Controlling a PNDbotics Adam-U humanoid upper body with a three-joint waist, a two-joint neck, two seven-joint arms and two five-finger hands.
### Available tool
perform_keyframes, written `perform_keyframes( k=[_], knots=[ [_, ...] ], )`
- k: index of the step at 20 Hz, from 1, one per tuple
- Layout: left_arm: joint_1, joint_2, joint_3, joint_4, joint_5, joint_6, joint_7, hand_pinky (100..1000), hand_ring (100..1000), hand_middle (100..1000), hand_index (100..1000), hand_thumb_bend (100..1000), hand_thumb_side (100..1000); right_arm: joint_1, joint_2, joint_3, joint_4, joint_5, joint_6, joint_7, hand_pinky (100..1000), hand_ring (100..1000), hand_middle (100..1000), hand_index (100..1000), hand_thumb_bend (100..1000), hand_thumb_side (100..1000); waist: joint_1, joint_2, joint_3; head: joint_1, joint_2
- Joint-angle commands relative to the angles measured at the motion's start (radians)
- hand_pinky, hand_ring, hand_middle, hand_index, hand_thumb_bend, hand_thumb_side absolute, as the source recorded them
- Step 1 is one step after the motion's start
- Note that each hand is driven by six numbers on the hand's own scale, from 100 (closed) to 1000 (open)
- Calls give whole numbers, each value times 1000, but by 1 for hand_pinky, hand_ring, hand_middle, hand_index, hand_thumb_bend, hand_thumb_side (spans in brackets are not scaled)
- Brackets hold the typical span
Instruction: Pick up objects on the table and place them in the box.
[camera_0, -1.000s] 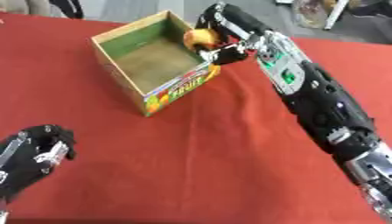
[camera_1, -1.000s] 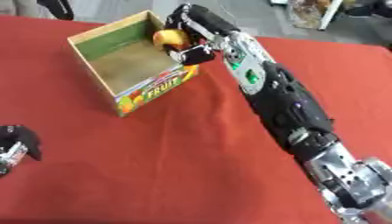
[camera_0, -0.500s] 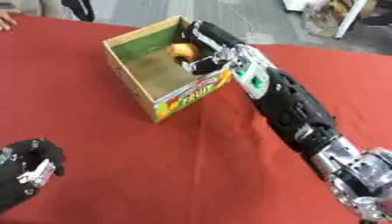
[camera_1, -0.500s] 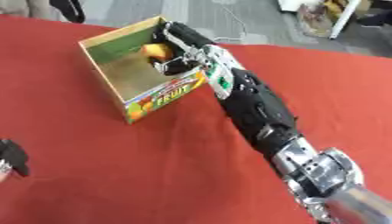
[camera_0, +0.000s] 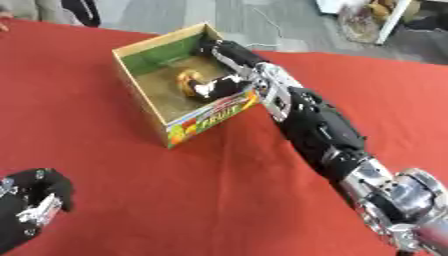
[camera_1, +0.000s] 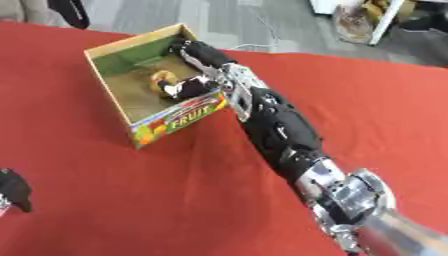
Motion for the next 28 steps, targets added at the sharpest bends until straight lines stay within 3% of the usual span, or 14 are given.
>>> perform_keyframes(
  k=[1,5,7,8,10,15,18,22,28],
  knots=[
    [-13,5,-1,-23,6,0,-4,514,475,491,513,163,374,-19,-14,-3,-34,-6,-6,-10,810,857,850,879,273,532,8,-15,-5,-2,-8],
    [-8,6,5,-22,5,1,1,514,475,491,513,162,375,-13,-29,13,-120,-86,-14,-5,788,835,819,868,213,460,10,-15,-26,8,-7],
    [-1,7,12,-22,4,1,8,514,475,491,514,162,376,-4,-41,24,-182,-159,-8,9,745,799,777,851,110,392,13,-17,-46,23,-4],
    [4,8,17,-22,3,2,12,514,475,492,514,162,377,5,-48,28,-217,-208,2,14,725,786,765,844,100,367,14,-19,-59,32,-2],
    [14,11,27,-21,1,2,22,514,475,492,514,162,376,33,-65,34,-298,-321,40,19,672,745,721,821,100,330,18,-22,-85,54,1],
    [34,18,55,-22,-2,2,53,514,475,491,514,160,375,167,-106,45,-517,-648,169,26,620,695,656,784,100,348,25,-26,-146,102,8],
    [41,21,63,-22,-3,2,63,514,475,491,514,161,376,262,-122,43,-622,-780,223,41,605,679,636,773,100,360,30,-25,-178,120,12],
    [47,22,69,-23,-3,3,70,514,476,492,514,160,376,363,-117,22,-721,-863,268,33,595,669,623,764,100,372,33,-22,-203,135,19],
    [52,26,76,-24,-4,3,79,514,477,492,514,154,372,467,-89,-10,-810,-892,295,-1,588,657,611,756,100,382,35,-20,-226,149,33]
  ],
)
